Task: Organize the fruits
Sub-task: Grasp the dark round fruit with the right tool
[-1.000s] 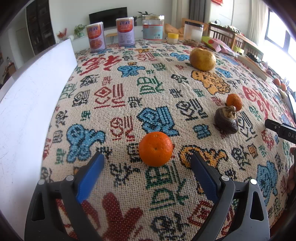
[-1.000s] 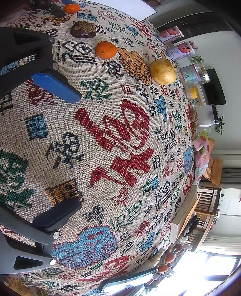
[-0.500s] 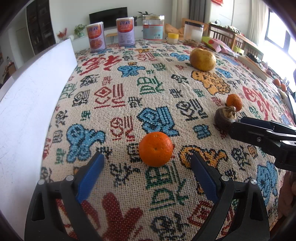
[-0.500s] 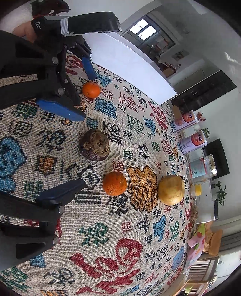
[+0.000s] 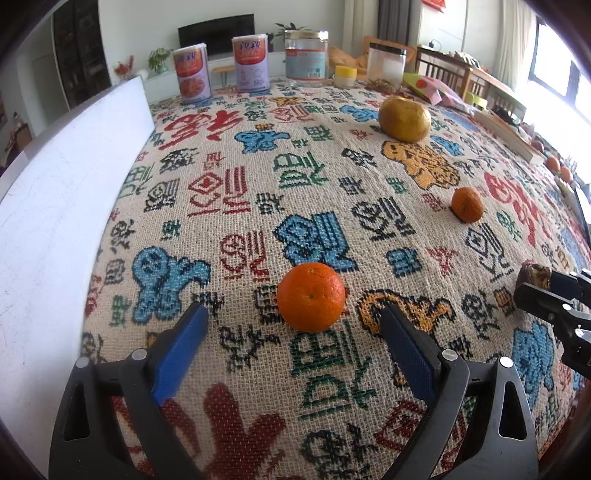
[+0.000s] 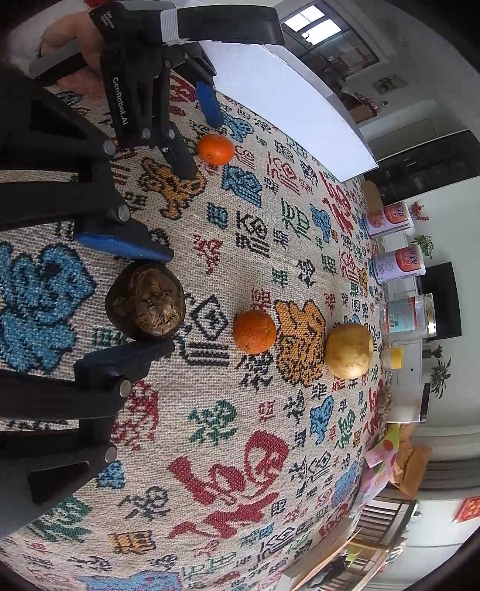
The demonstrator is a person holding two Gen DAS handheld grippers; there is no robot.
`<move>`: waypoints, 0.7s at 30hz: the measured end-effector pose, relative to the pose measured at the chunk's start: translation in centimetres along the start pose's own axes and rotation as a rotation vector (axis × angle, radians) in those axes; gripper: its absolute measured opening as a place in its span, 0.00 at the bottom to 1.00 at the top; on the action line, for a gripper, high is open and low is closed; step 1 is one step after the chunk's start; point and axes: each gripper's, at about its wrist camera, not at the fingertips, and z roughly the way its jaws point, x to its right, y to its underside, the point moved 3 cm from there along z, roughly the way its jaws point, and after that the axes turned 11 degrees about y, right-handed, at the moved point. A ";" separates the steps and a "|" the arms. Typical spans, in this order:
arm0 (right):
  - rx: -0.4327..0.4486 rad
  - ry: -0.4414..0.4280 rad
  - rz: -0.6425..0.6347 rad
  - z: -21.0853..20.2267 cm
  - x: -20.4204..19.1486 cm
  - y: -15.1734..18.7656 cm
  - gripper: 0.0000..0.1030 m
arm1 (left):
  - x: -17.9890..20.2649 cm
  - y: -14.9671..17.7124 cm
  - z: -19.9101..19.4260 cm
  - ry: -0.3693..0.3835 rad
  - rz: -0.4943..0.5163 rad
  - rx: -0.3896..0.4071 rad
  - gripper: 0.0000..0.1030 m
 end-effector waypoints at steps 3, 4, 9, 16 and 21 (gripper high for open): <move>0.000 0.071 0.031 -0.1 1.9 1.5 0.41 | 0.0 0.0 0.0 0.000 0.000 0.000 0.93; 0.006 0.059 0.054 0.0 2.3 1.4 0.41 | 0.0 0.0 0.0 0.000 0.000 0.000 0.93; 0.021 0.078 0.030 0.6 1.7 1.3 0.75 | 0.0 0.0 0.0 0.000 0.000 0.000 0.93; 0.008 0.102 -0.047 1.0 0.1 1.4 0.91 | 0.0 0.0 0.0 0.001 0.000 0.000 0.93; -0.001 0.101 -0.069 1.2 -0.3 1.6 0.98 | 0.0 0.0 0.0 0.001 -0.001 0.000 0.93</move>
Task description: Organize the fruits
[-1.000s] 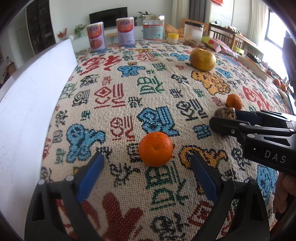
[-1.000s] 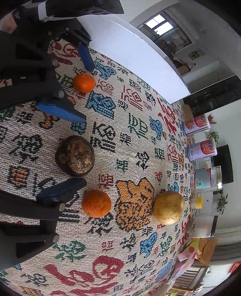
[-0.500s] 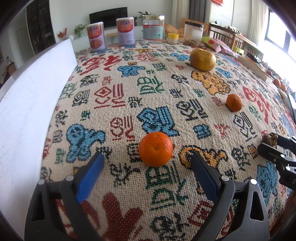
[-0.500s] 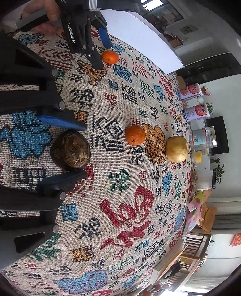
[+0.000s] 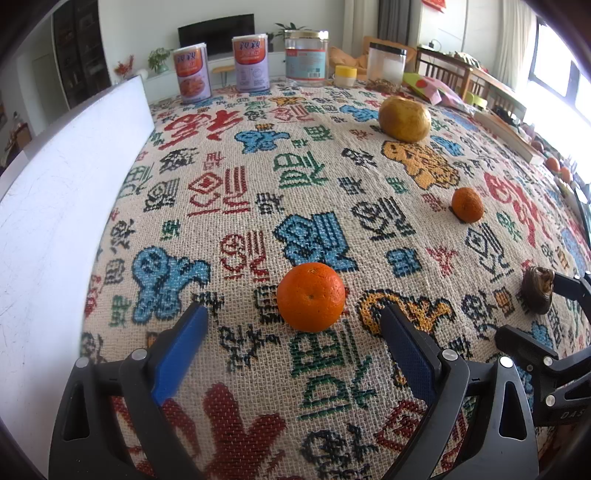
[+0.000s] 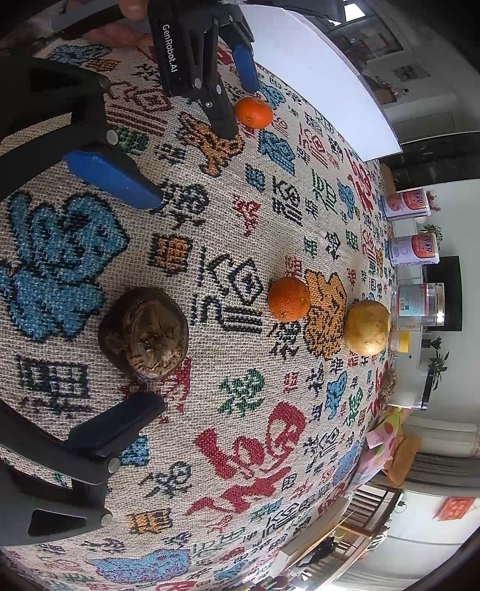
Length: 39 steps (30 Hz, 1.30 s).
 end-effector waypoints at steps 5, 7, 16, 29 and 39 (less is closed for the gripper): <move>-0.004 -0.001 -0.005 0.1 0.0 0.0 1.00 | 0.0 0.0 0.0 -0.001 0.000 0.000 0.93; -0.003 0.000 -0.005 0.1 -0.1 0.0 1.00 | 0.0 0.0 0.0 0.000 0.000 0.000 0.93; -0.002 -0.002 -0.003 0.0 0.0 0.0 1.00 | -0.1 -0.1 -0.1 0.032 0.000 -0.003 0.93; 0.023 -0.145 0.169 -0.9 2.4 -0.2 0.86 | 0.9 -0.9 -0.1 0.091 0.084 -0.042 0.38; 0.074 -0.143 0.166 -2.2 2.6 -0.3 0.40 | 0.6 0.9 -7.0 0.287 -0.084 0.010 0.27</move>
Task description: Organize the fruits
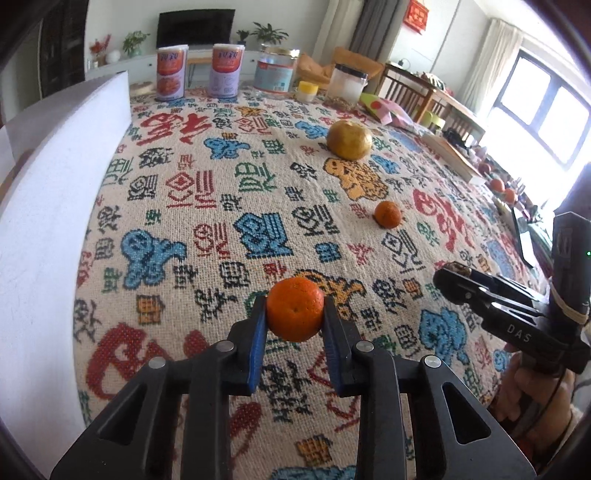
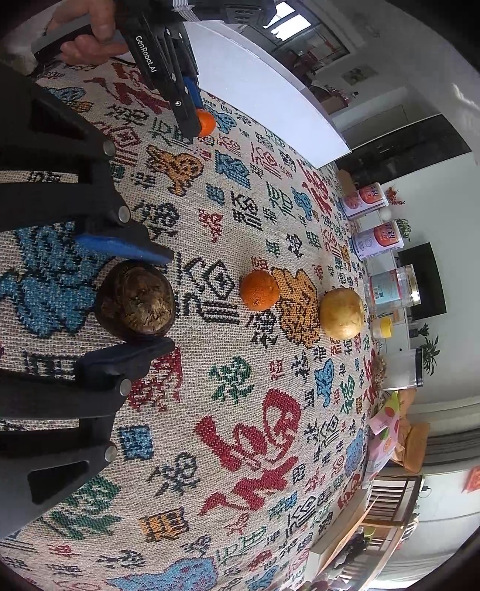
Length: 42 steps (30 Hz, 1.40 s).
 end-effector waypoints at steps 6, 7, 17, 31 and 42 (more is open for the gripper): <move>-0.064 -0.259 0.029 -2.9 -5.6 -2.2 0.40 | -0.1 -1.3 -12.3 0.090 -0.093 0.138 0.27; -0.070 -0.313 0.006 -3.6 -7.8 -3.0 0.40 | -1.2 -1.7 -14.0 0.068 -0.119 0.170 0.27; -0.198 -0.678 -0.306 -7.8 -31.4 -4.4 0.40 | -16.8 0.1 -18.2 -0.346 -0.424 0.203 0.29; 0.130 -0.250 -0.266 -6.5 -19.3 -4.8 1.00 | -7.3 -1.6 -15.1 -0.286 -0.184 0.252 0.80; -0.002 0.350 -0.057 1.1 4.0 -4.5 1.00 | 3.9 -2.4 2.9 -0.126 0.059 0.045 0.86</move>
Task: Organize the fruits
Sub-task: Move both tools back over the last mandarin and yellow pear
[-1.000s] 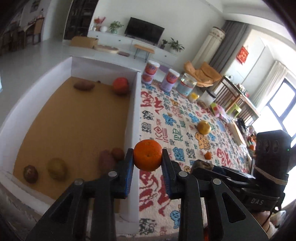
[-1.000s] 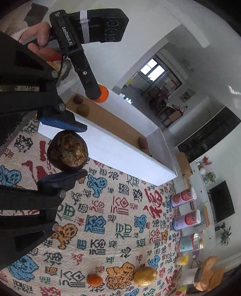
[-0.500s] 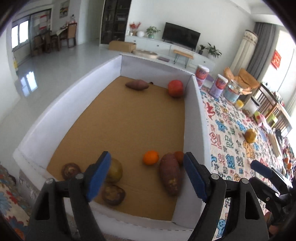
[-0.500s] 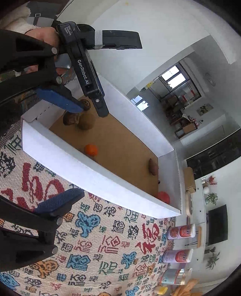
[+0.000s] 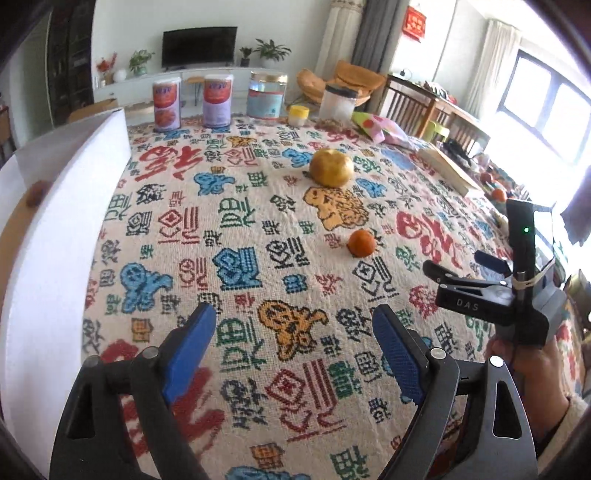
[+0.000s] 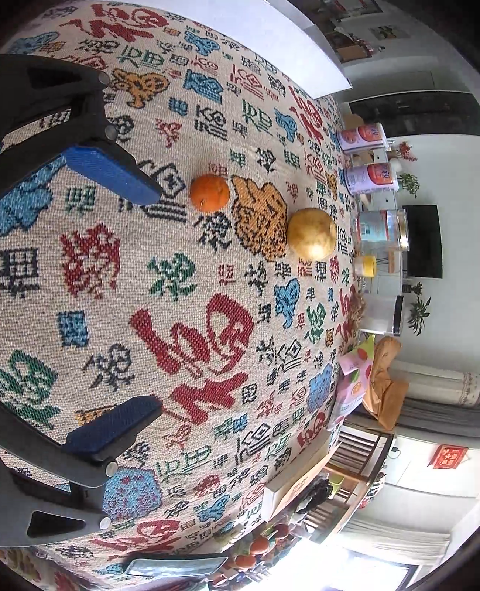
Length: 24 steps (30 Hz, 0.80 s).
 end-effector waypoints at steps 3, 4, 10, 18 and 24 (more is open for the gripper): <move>-0.002 0.077 0.007 2.3 2.5 0.8 1.00 | -0.8 -0.2 4.1 -0.080 0.013 -0.028 0.86; -0.012 0.088 0.017 2.8 3.0 1.1 1.00 | -1.2 -0.2 5.0 -0.096 0.007 -0.036 0.86; -0.108 0.008 0.117 5.1 4.4 1.9 1.00 | -2.4 0.0 7.2 -0.167 0.013 -0.046 0.90; -0.112 -0.001 0.126 5.3 4.3 1.9 1.00 | -2.5 0.0 7.6 -0.181 0.007 -0.054 0.96; -0.113 -0.003 0.126 5.4 4.2 1.9 1.00 | -2.5 0.0 7.7 -0.181 0.006 -0.054 0.96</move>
